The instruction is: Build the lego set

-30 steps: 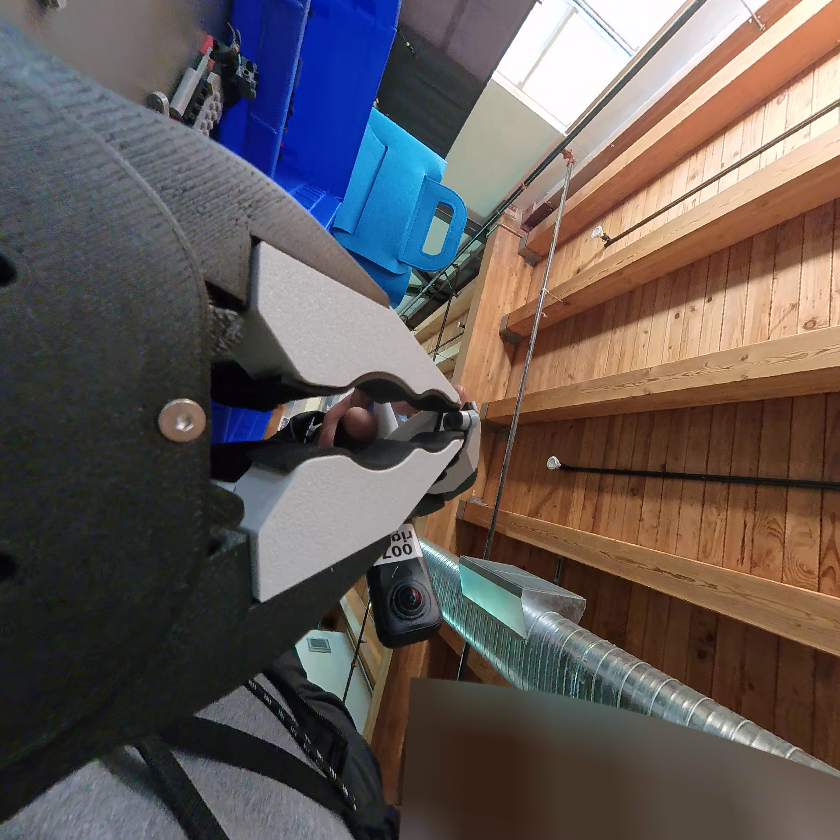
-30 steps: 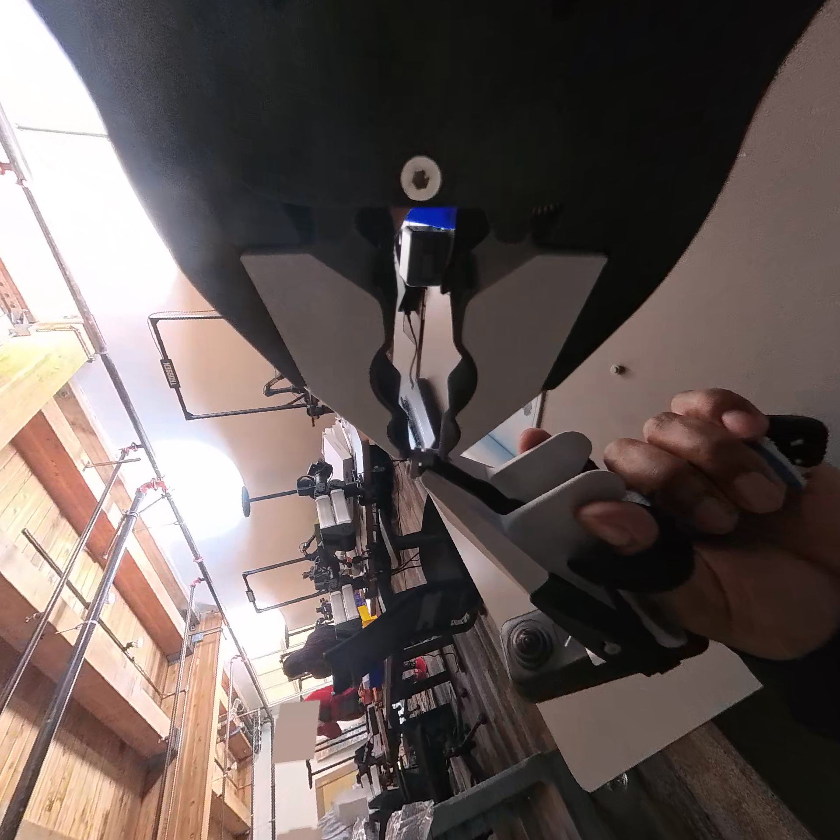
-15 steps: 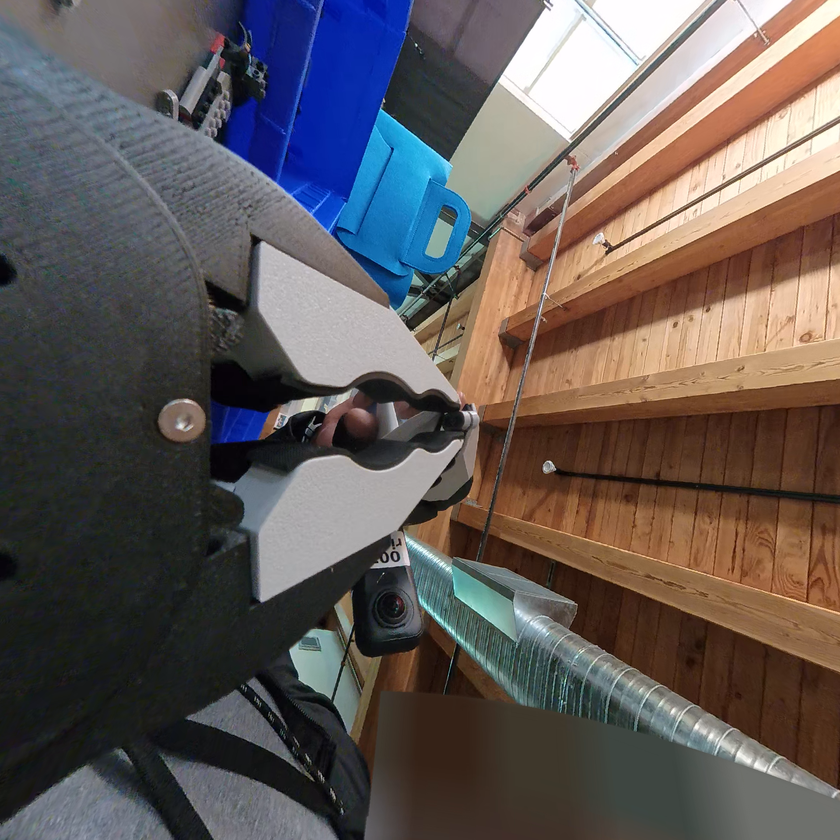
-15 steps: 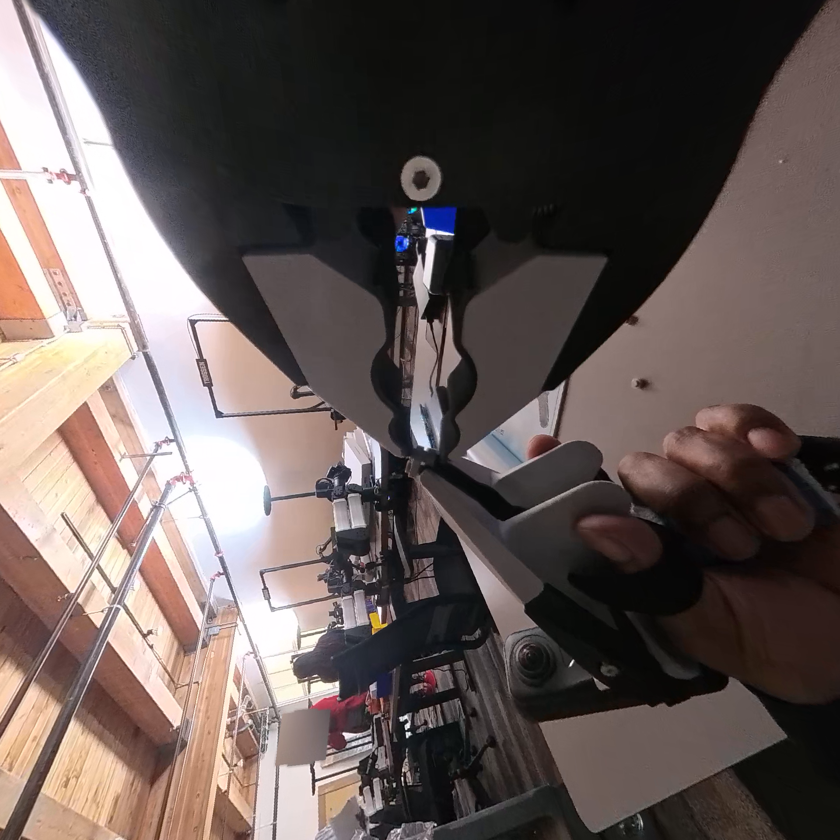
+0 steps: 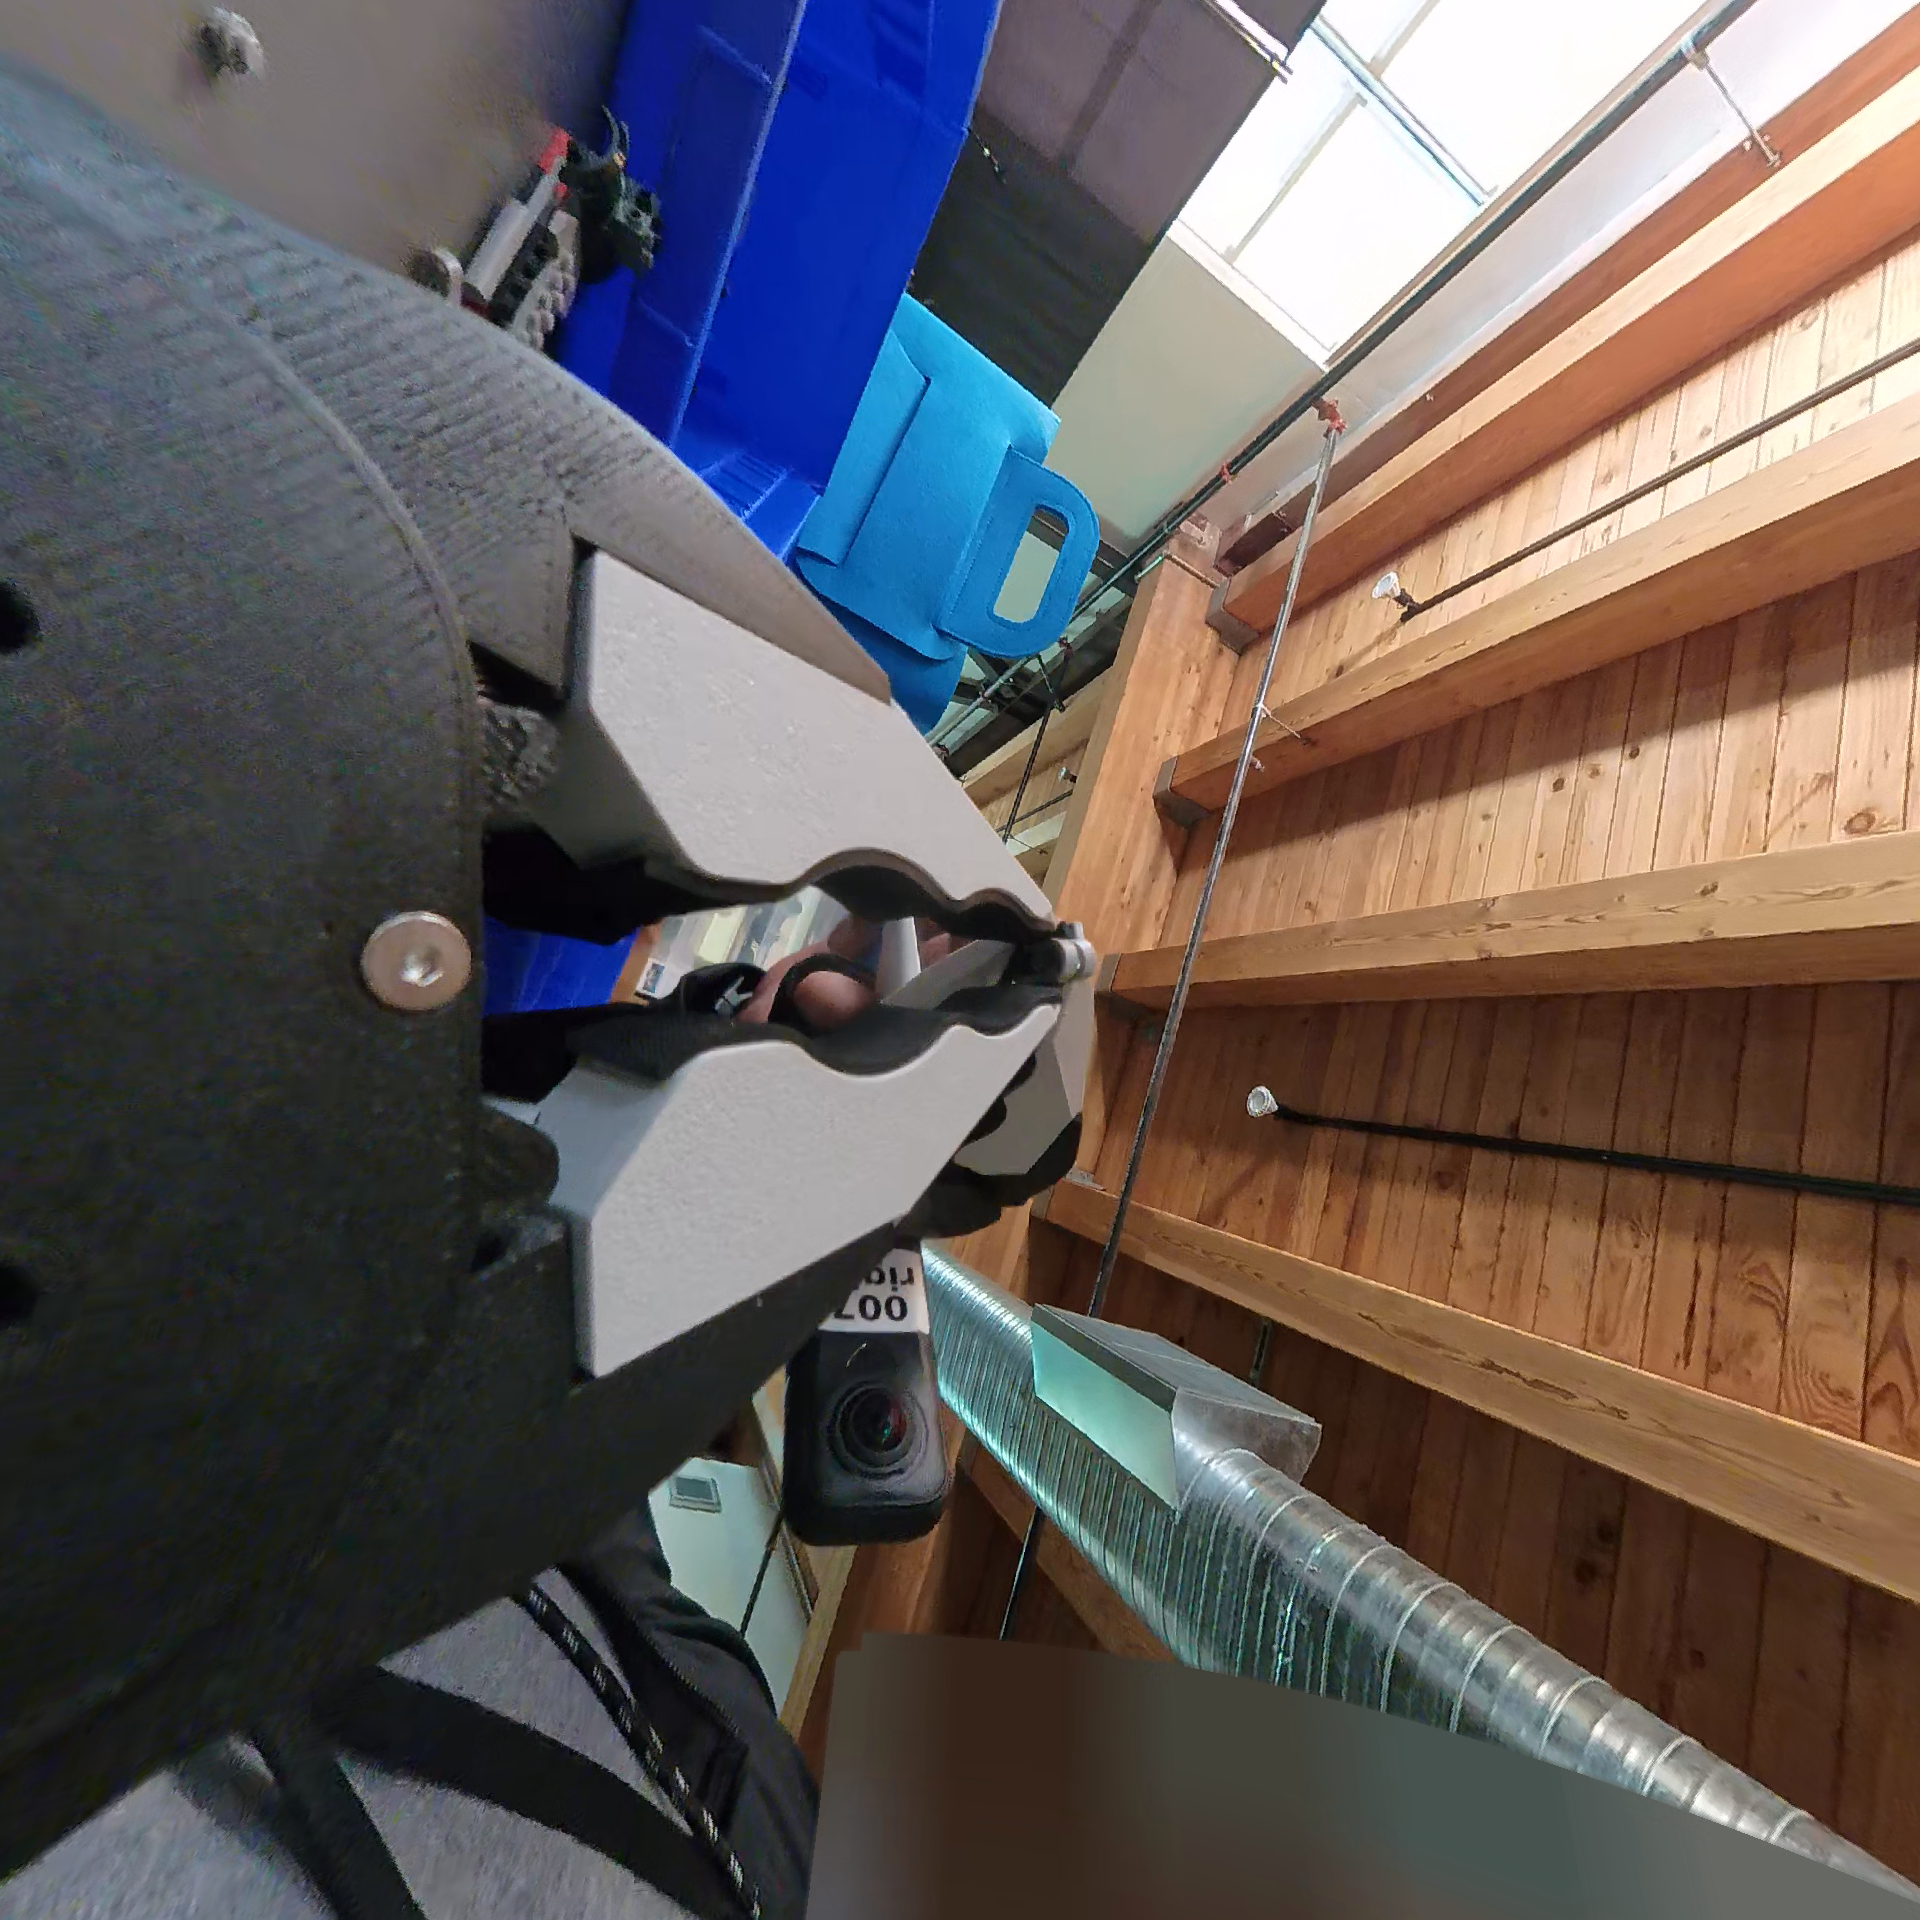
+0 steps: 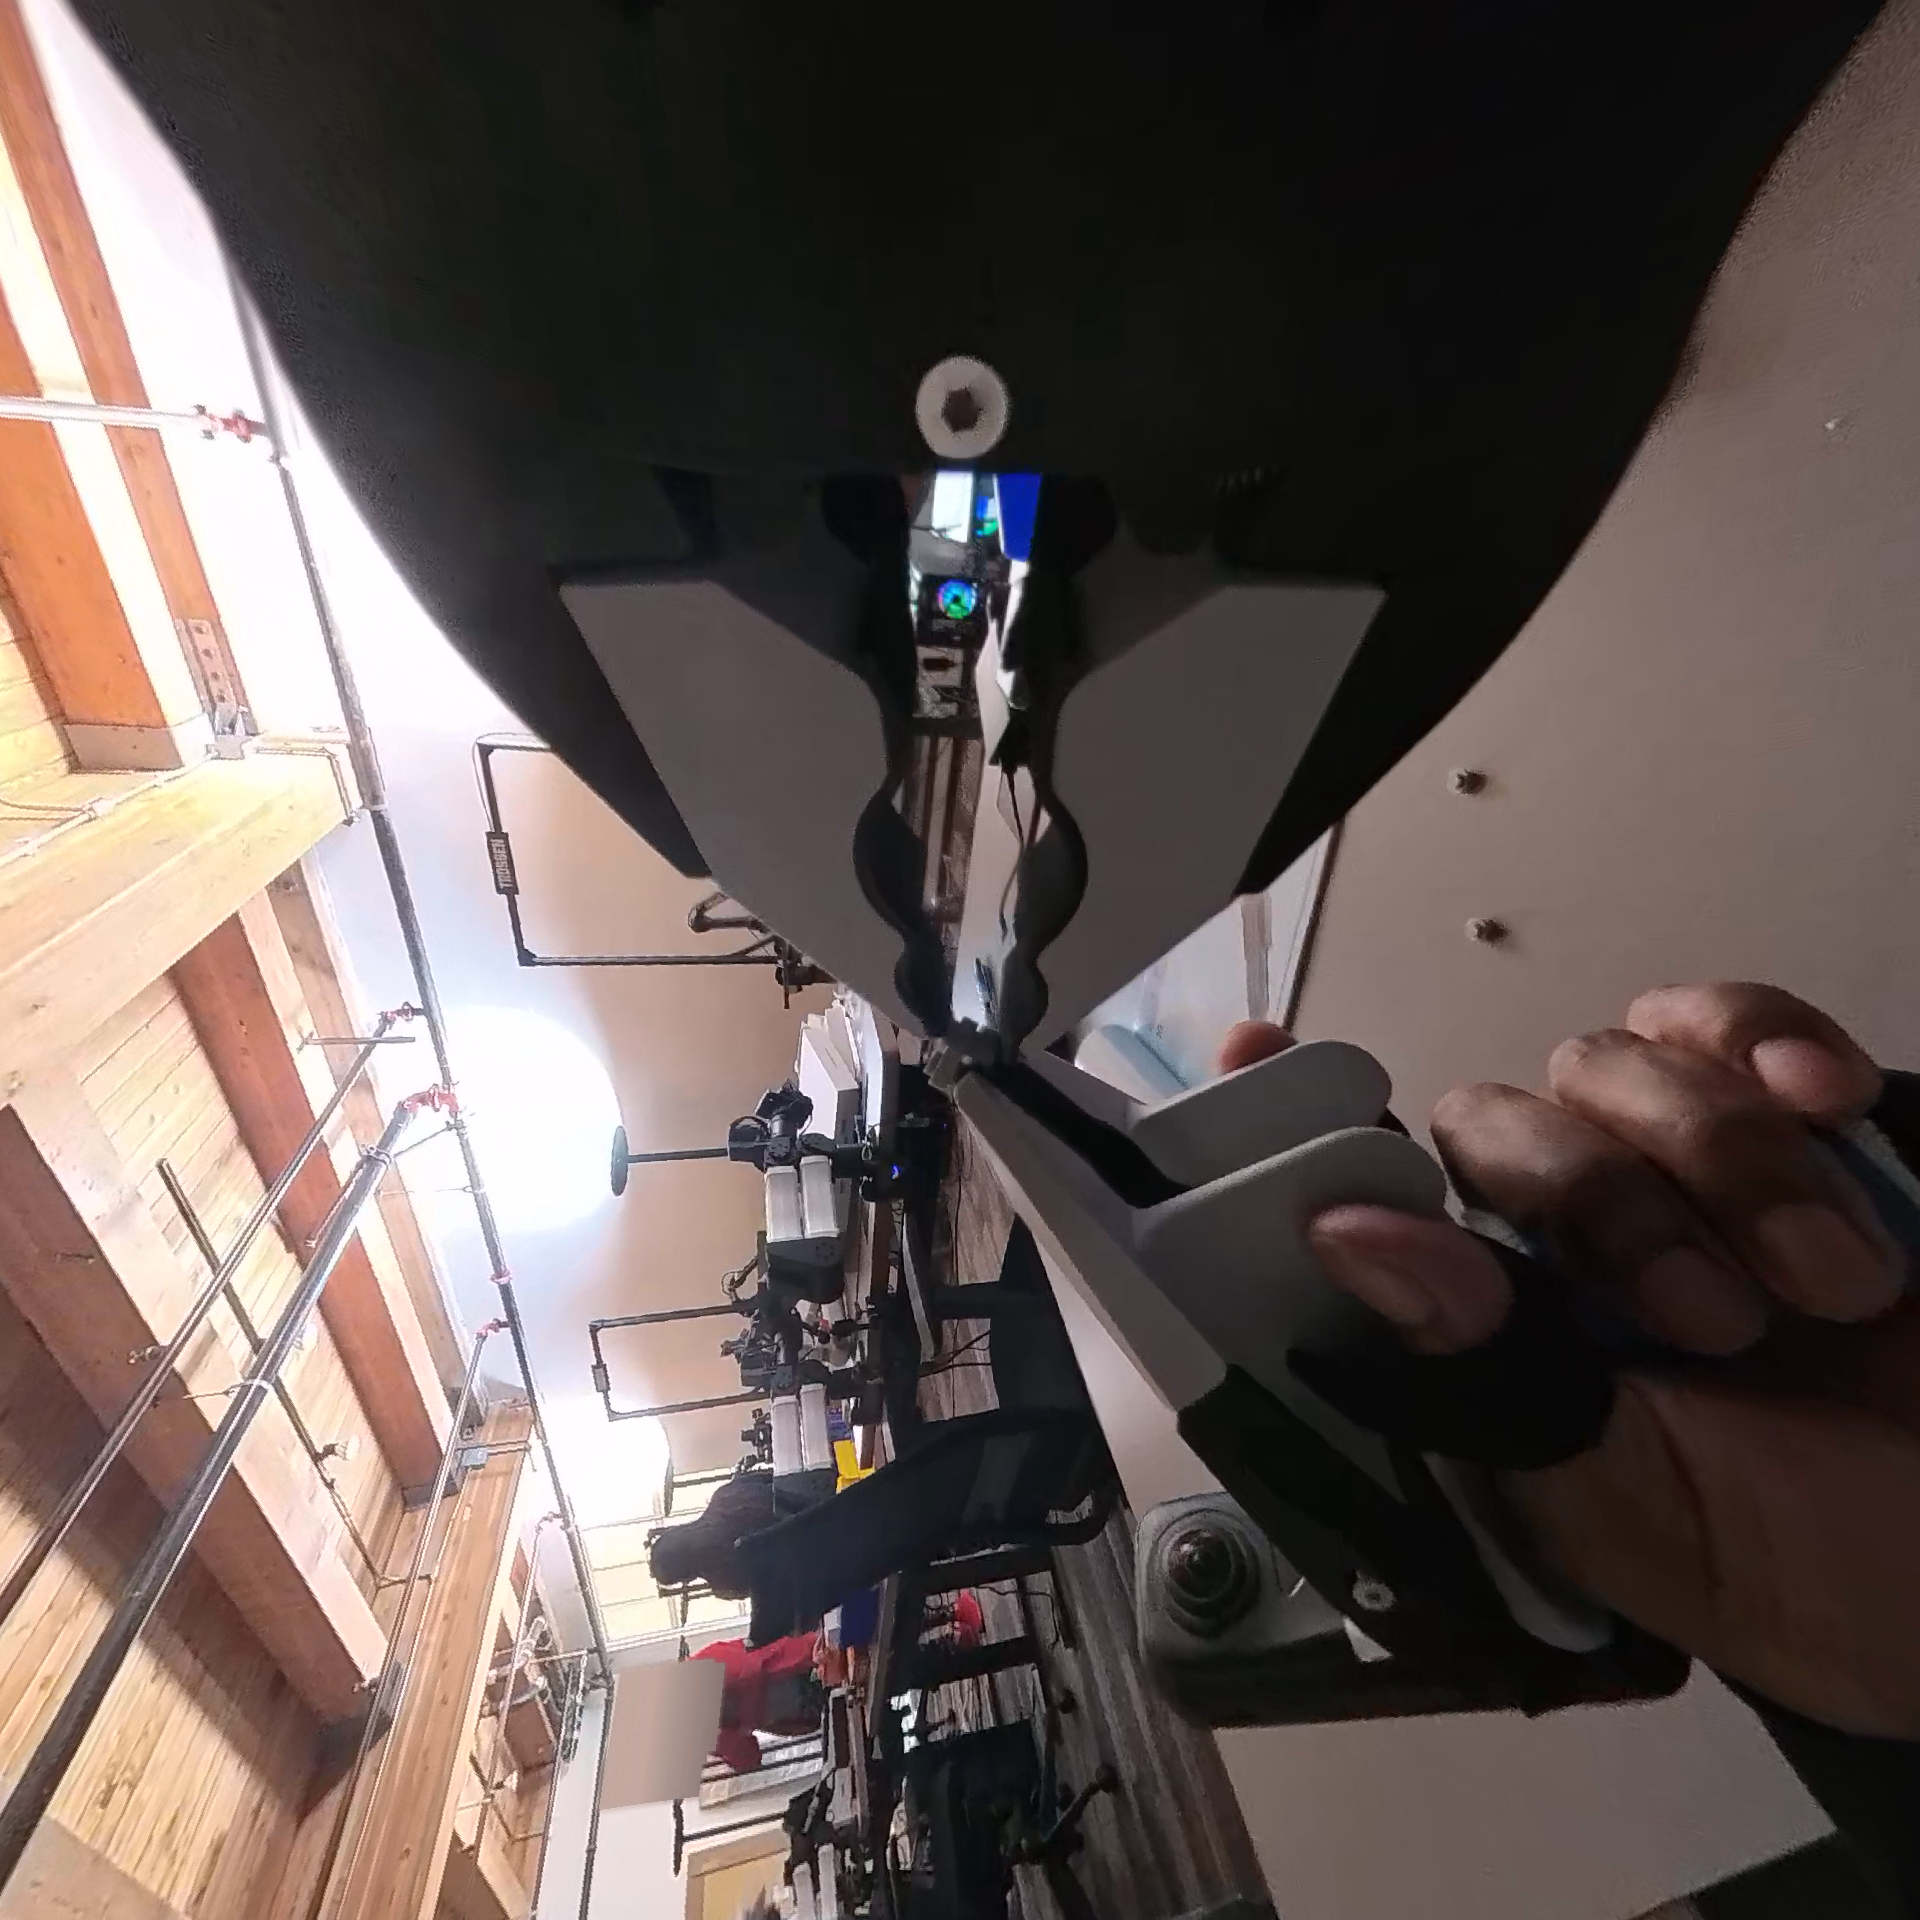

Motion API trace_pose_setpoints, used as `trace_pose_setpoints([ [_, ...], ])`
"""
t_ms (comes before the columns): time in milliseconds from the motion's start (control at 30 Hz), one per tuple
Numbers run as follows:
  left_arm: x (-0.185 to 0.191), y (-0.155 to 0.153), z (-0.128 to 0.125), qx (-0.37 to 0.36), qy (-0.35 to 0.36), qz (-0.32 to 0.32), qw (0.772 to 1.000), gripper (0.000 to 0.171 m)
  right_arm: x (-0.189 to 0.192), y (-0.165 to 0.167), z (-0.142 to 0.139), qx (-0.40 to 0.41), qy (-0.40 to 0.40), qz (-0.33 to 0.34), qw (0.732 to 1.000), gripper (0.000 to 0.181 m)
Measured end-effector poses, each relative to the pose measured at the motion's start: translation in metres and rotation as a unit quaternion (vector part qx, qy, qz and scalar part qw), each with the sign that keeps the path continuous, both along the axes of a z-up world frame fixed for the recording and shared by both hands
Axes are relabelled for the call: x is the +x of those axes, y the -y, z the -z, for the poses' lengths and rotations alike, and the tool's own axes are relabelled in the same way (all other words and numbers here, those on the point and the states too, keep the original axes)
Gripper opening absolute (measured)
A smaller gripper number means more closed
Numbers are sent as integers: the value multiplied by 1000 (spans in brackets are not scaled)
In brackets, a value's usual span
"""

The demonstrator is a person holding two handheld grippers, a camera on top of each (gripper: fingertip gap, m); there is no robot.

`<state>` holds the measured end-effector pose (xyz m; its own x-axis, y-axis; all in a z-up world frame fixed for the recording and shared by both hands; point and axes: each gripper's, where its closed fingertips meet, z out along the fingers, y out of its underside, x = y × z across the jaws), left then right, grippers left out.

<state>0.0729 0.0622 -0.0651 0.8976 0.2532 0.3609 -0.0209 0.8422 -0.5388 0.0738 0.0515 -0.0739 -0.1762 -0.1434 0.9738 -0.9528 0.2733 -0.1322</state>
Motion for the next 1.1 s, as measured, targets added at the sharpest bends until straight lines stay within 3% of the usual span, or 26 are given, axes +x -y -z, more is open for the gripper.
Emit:
trace_pose_setpoints([
  [1100,-19,3,17,-12,71,-17,997,9,-18,5,17,59,-164,42,984,9],
])
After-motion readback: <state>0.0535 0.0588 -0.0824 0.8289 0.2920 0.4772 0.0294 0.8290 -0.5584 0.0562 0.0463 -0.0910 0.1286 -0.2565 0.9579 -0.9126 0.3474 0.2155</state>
